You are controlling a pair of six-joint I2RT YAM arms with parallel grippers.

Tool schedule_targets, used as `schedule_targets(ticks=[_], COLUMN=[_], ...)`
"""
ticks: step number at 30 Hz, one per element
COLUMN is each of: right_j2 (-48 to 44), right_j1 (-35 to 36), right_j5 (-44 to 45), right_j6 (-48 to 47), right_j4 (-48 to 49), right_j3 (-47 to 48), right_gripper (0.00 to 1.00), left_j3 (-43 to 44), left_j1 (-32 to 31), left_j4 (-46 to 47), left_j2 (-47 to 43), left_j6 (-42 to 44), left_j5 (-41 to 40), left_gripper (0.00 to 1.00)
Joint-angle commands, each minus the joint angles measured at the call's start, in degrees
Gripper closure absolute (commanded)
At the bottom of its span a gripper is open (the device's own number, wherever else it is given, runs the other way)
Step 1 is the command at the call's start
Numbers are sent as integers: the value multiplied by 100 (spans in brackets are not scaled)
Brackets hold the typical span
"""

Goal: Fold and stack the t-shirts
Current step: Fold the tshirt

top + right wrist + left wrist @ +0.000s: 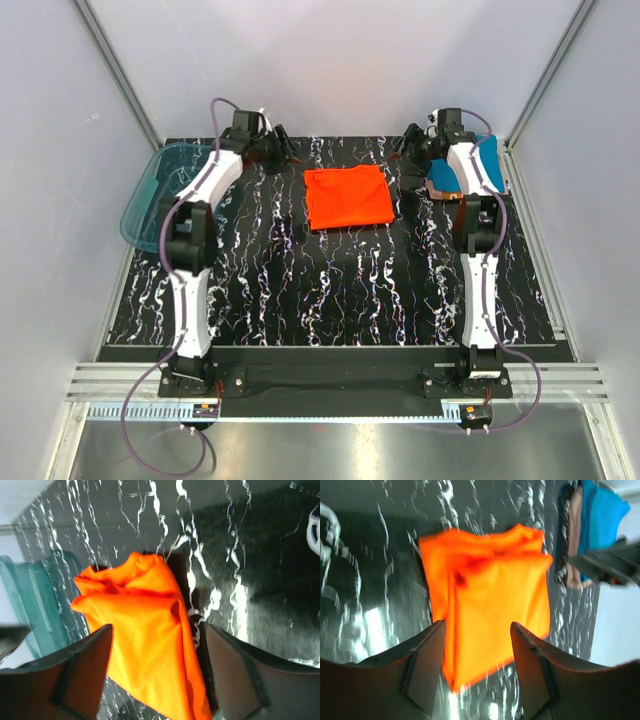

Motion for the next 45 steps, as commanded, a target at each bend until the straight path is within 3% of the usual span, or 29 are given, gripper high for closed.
schedule_targets(ticks=[1, 3, 4, 5, 7, 12, 20, 24, 31, 38, 42, 45], right_j2=[-801, -1153, -1258, -1329, -1365, -1269, -461, -345, -941, -3127, -4316, -4941], right_j1=[214, 485, 592, 697, 1047, 1603, 2077, 2402, 2841, 3395, 3484, 3423], right_j5=[389, 757, 916, 1065, 1619, 2595, 3158, 3544, 3502, 2272, 1605, 1847], right_j6=[-503, -644, -766, -802, -890, -803, -706, -706, -592, -12, 111, -63], right_j4=[-437, -595, -656, -718, -973, -1088, -1289, -1413, -1800, -1335, -1106, -1281], right_j3=[-61, -378, -457, -484, -475, -678, -19, -211, -1843, -5120, -6011, -6013], right_gripper=[21, 24, 27, 36, 39, 36, 35, 35, 33, 29, 24, 15], left_j3=[-927, -1903, -2150, -2335, -2862, -4013, -5147, -5500, -5571, -5624, -5782, -5835], left_j1=[-101, -198, -224, -259, -321, -348, -348, -356, -348, -348, -383, -505], left_j4=[488, 655, 664, 612, 401, 85, -539, -706, -944, -822, -549, -390], left_j2=[-1689, -2122, -2403, -2527, -2747, -3749, -5191, -5692, -5965, -5641, -5526, -5508], left_j6=[478, 530, 566, 601, 698, 742, 962, 970, 1085, 1287, 1506, 1848], left_j5=[-304, -418, -418, -427, -383, -277, -225, -181, -137, 362, 759, 725], left_gripper=[42, 42, 43, 43, 46, 47, 47, 47, 47, 46, 42, 41])
